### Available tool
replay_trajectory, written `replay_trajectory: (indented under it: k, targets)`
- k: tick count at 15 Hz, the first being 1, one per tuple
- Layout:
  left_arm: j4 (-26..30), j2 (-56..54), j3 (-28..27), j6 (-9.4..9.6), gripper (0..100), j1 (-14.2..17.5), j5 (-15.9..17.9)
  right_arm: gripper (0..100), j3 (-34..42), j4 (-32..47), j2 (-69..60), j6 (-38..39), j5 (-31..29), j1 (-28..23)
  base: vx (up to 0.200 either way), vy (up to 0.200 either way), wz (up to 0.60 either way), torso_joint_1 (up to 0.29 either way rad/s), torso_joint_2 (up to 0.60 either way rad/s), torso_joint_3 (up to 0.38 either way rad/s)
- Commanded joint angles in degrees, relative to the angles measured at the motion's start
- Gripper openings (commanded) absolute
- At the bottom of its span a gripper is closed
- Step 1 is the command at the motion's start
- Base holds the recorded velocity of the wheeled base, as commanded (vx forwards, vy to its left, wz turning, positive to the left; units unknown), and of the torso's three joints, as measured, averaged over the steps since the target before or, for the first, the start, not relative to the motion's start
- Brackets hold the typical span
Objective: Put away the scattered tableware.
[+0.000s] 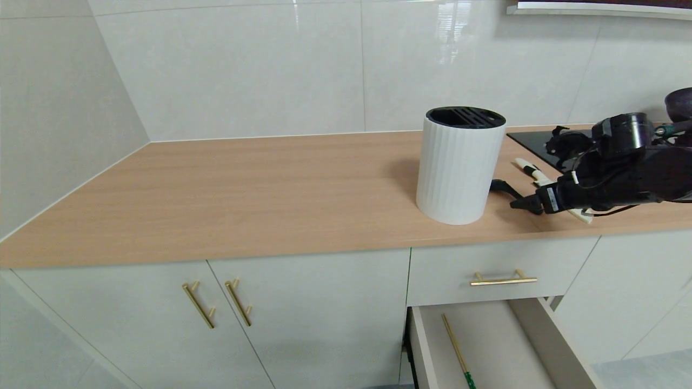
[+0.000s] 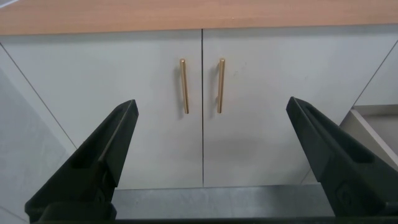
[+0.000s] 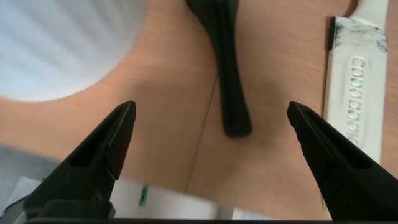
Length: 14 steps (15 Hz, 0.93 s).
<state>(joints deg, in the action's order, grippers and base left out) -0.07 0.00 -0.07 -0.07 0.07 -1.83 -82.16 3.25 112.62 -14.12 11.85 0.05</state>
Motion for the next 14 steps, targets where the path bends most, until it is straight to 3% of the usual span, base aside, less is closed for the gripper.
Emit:
replay_trajectory:
  k: [1, 10, 11, 14]
  targets:
    - [-0.01, 0.09, -0.01, -0.10, 100, 0.01, -0.02, 100, -0.10, -0.88, 2.78, 0.05, 0.02, 0.21, 0.000, 0.000, 0.00, 0.000, 0.00, 0.000]
    - [-0.01, 0.09, -0.01, -0.01, 100, 0.01, -0.02, 100, -0.45, -11.96, 8.23, 0.49, 0.10, 0.13, 0.000, 0.000, 0.00, 0.000, 0.00, 0.000]
    - [-0.01, 0.09, -0.01, -0.01, 100, 0.01, -0.02, 0, -0.54, -11.96, 8.23, 0.49, 0.28, -0.05, 0.000, 0.000, 0.00, 0.000, 0.00, 0.000]
    - [-0.01, 0.09, -0.01, -0.01, 100, 0.01, -0.02, 0, -1.16, -11.87, 8.85, 0.58, 0.37, -0.14, 0.000, 0.000, 0.00, 0.000, 0.00, 0.000]
